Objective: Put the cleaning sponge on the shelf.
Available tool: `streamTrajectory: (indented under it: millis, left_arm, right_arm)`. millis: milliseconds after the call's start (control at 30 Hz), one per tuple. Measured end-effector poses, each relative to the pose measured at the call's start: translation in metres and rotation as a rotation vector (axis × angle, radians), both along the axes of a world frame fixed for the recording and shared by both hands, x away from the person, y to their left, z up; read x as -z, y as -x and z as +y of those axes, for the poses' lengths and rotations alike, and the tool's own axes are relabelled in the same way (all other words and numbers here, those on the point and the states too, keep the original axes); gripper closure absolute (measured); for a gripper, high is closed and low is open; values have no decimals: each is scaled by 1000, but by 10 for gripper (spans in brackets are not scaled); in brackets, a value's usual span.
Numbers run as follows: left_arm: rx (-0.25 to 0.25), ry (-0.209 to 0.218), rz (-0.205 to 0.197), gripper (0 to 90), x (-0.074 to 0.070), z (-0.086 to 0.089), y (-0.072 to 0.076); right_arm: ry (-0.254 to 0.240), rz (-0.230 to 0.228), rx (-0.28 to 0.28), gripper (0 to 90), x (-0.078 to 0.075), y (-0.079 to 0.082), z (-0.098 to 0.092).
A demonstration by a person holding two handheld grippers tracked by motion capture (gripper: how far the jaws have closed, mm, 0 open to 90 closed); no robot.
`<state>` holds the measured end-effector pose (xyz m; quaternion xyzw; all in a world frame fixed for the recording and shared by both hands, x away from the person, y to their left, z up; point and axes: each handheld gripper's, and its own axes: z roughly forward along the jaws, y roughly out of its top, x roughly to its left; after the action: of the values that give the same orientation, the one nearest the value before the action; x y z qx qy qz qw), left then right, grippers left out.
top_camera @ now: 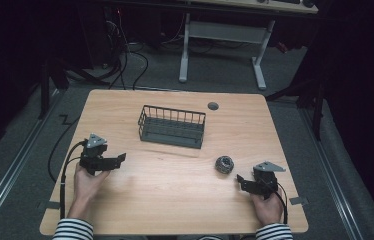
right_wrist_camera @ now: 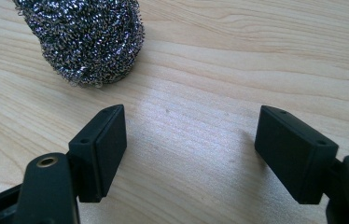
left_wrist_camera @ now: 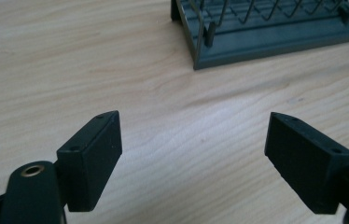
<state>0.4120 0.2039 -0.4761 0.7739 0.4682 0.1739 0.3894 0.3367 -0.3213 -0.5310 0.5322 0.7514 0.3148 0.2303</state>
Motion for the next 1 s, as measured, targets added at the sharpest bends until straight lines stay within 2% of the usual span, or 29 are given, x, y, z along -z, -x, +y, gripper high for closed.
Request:
streamTrajectory:
  millis: [267,300,433,467,600,700,767,833,900,933,1000]
  left_arm:
    - [17,31,1,220,-9,-9,-14]
    - [35,52,-4,244,-13,-11,-18]
    - [49,67,-2,278,-21,-14,-27]
    - [49,74,-3,279,-26,-16,-34]
    - [45,69,-5,274,-34,-24,-43]
    - [47,57,0,263,-35,-29,-46]
    - [49,60,5,265,-36,-35,-53]
    - [47,44,12,258,-36,-40,-58]
    - [45,46,13,259,-37,-42,-60]
    - [40,63,4,267,-40,-44,-65]
    - [37,59,5,267,-41,-46,-68]
  right_arm:
    - [-1,1,1,252,0,0,0]
    - [0,0,0,252,0,0,0]
    - [-1,1,0,252,0,0,0]
    - [-1,1,-1,252,0,0,0]
    - [-1,0,-2,252,0,0,0]
    - [-1,0,-5,252,0,0,0]
    - [-1,1,-4,252,0,0,0]
    - [-1,1,-6,252,0,0,0]
    - [0,1,-8,252,0,0,0]
    - [0,1,-8,252,0,0,0]
    - [0,1,-8,252,0,0,0]
